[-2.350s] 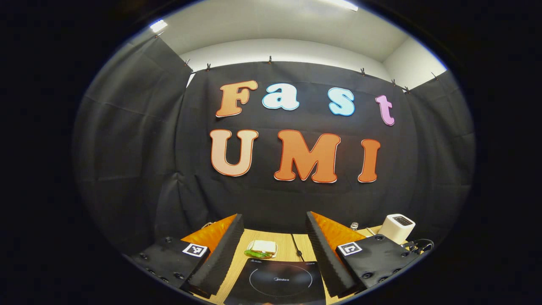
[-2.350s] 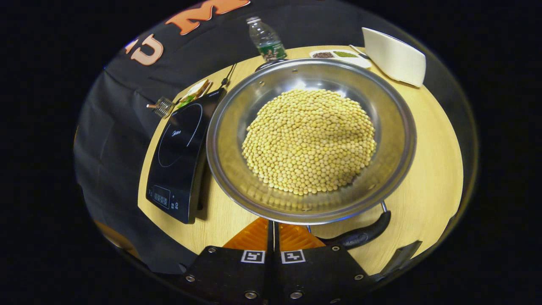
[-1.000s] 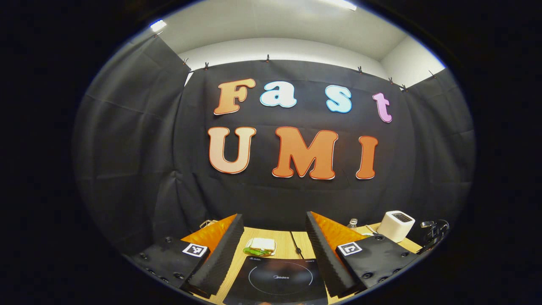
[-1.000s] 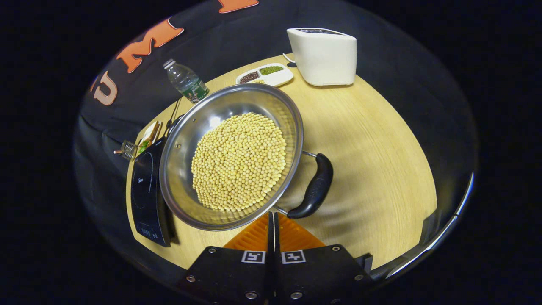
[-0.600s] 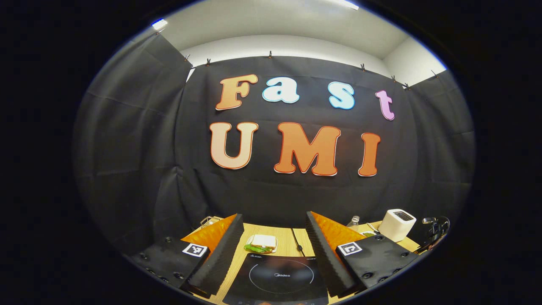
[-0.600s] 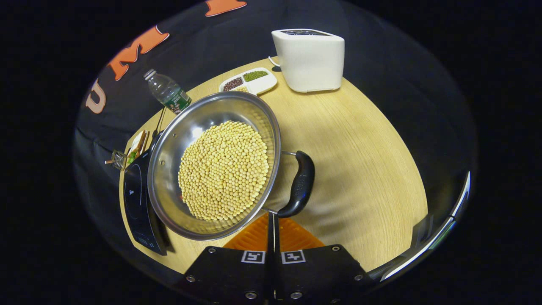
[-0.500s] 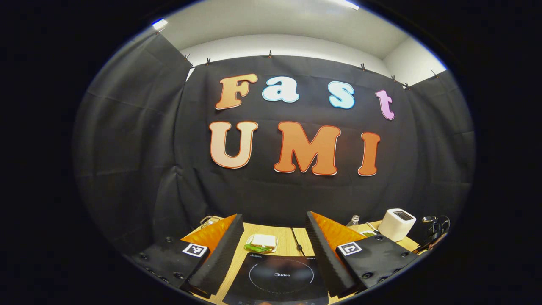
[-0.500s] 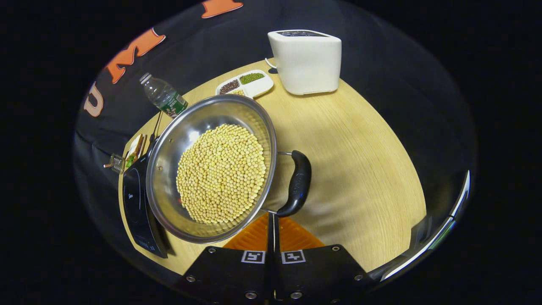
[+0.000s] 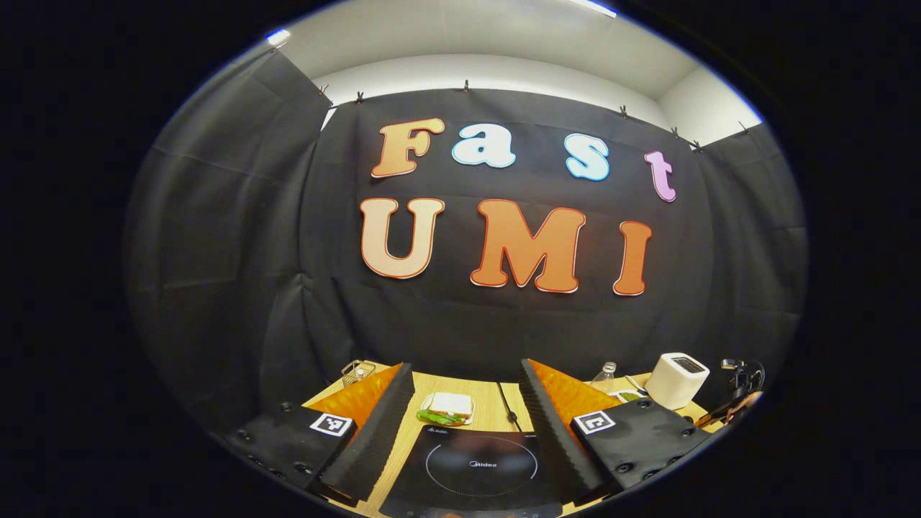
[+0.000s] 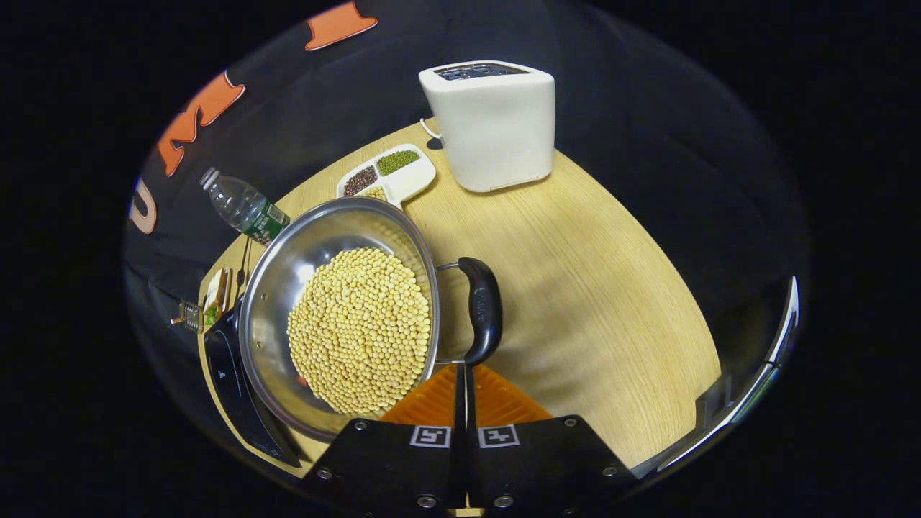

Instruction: First push the handle of the pot to place it horizontally, then grasp the pot with both hands and set it on the induction cooktop.

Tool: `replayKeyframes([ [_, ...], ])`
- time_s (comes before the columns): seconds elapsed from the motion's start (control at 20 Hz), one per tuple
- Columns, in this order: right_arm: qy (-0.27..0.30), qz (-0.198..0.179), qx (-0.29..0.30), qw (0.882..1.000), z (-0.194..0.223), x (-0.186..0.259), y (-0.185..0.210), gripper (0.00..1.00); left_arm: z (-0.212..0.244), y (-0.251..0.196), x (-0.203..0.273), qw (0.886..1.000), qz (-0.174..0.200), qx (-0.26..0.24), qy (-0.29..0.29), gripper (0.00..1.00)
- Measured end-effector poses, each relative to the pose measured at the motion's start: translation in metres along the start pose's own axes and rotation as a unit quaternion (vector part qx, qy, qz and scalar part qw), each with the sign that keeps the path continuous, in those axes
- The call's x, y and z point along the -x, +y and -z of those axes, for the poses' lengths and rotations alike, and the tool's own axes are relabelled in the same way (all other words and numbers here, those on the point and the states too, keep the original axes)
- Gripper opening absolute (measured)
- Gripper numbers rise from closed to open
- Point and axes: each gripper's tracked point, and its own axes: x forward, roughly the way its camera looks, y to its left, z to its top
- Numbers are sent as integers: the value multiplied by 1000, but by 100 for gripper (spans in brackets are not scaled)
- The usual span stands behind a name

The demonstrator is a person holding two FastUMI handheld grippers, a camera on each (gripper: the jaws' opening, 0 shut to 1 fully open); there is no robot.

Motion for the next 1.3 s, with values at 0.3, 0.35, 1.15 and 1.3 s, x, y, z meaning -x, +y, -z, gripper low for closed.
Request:
replayKeyframes([
  [0.3,-18,26,23,999,-23,-10,1,0,14,-3,-6,1000,9,-2,13,96],
  [0.35,-21,28,21,999,-28,-12,2,0,17,-5,-5,1000,14,-5,17,96],
  [1.15,-74,6,27,997,-73,7,11,0,121,-125,-31,979,130,-1,157,99],
  [1.3,-88,-20,29,996,-82,25,21,4,153,-162,-40,964,160,8,212,96],
])
